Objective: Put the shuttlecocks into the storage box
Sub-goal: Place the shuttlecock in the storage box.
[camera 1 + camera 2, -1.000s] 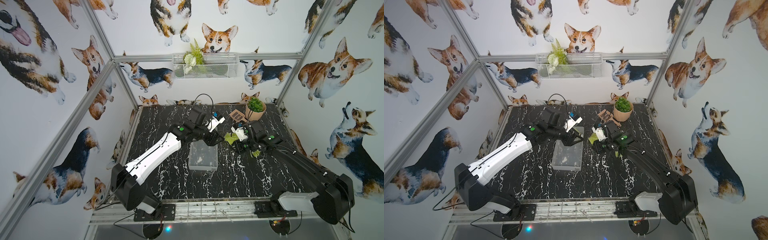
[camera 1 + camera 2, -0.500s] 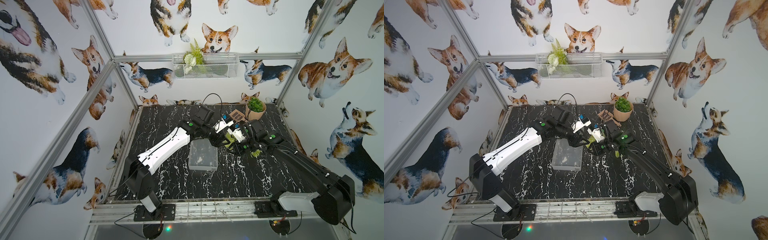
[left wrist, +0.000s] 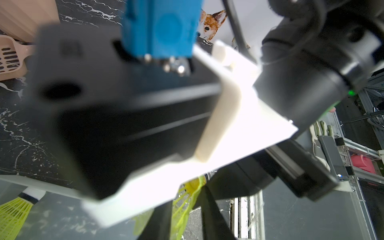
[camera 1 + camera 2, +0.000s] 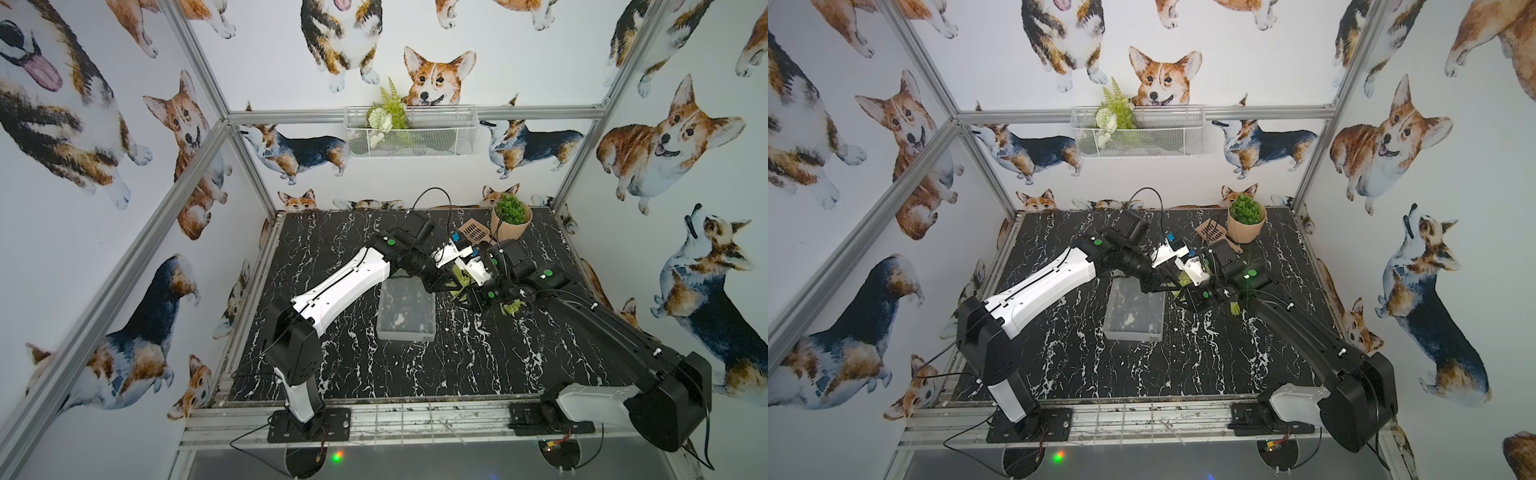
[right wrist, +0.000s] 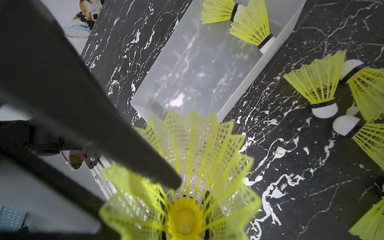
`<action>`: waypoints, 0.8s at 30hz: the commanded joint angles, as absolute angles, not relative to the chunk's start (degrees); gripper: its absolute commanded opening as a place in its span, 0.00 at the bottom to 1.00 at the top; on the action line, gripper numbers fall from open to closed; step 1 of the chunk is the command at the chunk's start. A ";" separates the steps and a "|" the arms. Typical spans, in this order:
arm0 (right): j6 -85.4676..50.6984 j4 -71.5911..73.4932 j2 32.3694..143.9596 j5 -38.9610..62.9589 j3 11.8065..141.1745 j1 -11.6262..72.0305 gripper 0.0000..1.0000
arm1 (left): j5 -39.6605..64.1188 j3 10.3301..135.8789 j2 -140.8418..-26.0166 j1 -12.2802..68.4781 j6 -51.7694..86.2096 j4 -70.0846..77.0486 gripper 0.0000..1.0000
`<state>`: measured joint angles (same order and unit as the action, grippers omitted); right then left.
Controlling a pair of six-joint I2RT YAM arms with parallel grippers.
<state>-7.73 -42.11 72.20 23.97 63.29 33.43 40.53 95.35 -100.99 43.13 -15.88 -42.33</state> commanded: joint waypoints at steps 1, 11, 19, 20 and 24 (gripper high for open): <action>-7.16 -41.85 72.15 22.62 63.26 33.52 0.30 | 42.02 95.98 -101.25 43.09 -16.22 -44.21 0.06; -8.31 -40.42 69.95 12.99 61.27 33.54 0.65 | 38.60 91.50 -98.68 41.39 -6.49 -35.49 0.00; -9.78 -39.77 66.07 -0.38 58.68 33.56 0.71 | 29.33 80.82 -93.07 37.09 12.78 -20.26 0.00; -9.92 -39.59 65.61 -1.01 58.32 33.57 0.71 | 28.31 79.55 -92.61 36.78 14.61 -18.64 0.00; -10.63 -38.46 64.60 -2.50 56.93 33.53 0.71 | 25.22 76.10 -91.93 35.70 20.65 -14.68 0.00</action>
<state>-9.30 -40.60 65.01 1.39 57.65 33.50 29.39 77.56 -92.40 36.25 12.43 -21.56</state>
